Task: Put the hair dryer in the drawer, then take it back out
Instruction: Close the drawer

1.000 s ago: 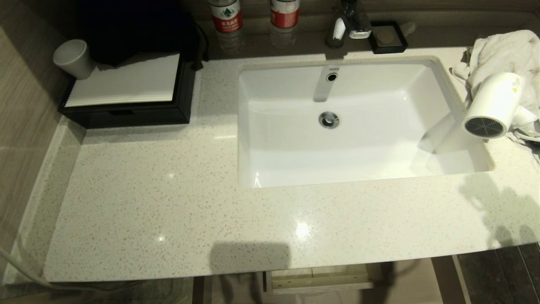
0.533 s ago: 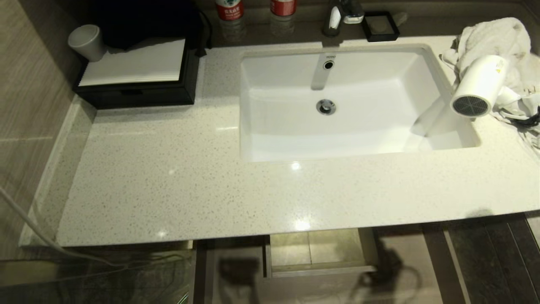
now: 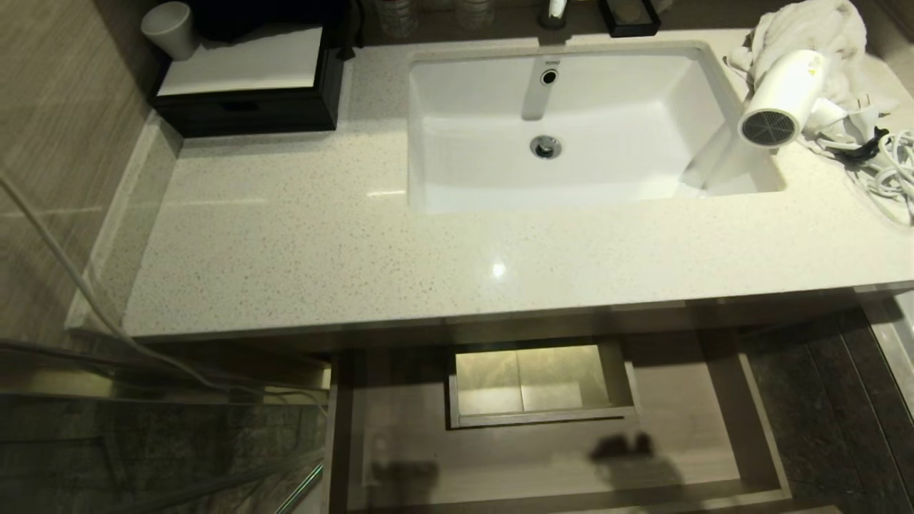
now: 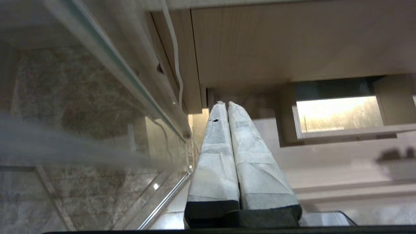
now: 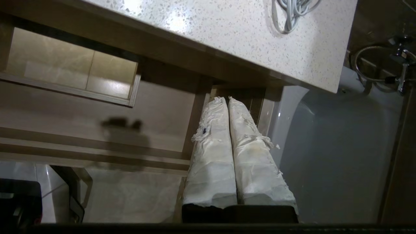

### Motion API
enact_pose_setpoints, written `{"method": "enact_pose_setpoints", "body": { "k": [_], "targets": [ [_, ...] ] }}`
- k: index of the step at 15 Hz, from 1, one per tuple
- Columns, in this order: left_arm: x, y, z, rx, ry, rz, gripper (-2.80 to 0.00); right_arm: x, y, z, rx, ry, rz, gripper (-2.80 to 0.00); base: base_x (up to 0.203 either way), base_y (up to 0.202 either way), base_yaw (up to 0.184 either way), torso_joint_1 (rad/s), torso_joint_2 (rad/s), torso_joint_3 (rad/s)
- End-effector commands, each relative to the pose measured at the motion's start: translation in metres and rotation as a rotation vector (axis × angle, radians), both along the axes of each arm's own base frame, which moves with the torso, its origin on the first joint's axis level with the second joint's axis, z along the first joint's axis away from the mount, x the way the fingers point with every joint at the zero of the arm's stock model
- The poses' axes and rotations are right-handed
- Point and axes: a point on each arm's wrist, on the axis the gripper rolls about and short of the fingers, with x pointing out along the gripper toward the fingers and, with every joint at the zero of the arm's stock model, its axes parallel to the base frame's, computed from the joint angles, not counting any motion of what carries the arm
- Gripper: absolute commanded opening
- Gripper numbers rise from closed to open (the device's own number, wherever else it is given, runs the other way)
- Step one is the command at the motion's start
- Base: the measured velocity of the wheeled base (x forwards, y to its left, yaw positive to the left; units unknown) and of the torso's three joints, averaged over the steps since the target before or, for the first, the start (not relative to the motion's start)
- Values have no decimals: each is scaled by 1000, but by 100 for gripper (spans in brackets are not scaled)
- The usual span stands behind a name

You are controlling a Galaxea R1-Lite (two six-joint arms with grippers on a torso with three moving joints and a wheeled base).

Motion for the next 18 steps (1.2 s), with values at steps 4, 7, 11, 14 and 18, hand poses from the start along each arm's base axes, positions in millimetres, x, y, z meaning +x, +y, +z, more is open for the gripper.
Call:
{"method": "enact_pose_setpoints", "body": {
  "k": [4,7,11,14,18],
  "targets": [
    [0,0,0,0,0,0,-280,-6,2,-6,-4,-3,3,-280,0,0,0,-324,169,-160],
    [0,0,0,0,0,0,-280,-5,2,-7,-9,-13,3,-280,0,0,0,-306,119,-192],
    [0,0,0,0,1,0,-280,-3,1,-7,-11,-18,3,-280,0,0,0,-285,66,-216],
    [0,0,0,0,1,0,-280,-3,1,-9,-10,-16,1,-280,0,0,0,-257,19,-239],
    [0,0,0,1,1,0,-280,-4,1,-10,-10,-14,1,-280,0,0,0,-235,-23,-263]
  ]
}}
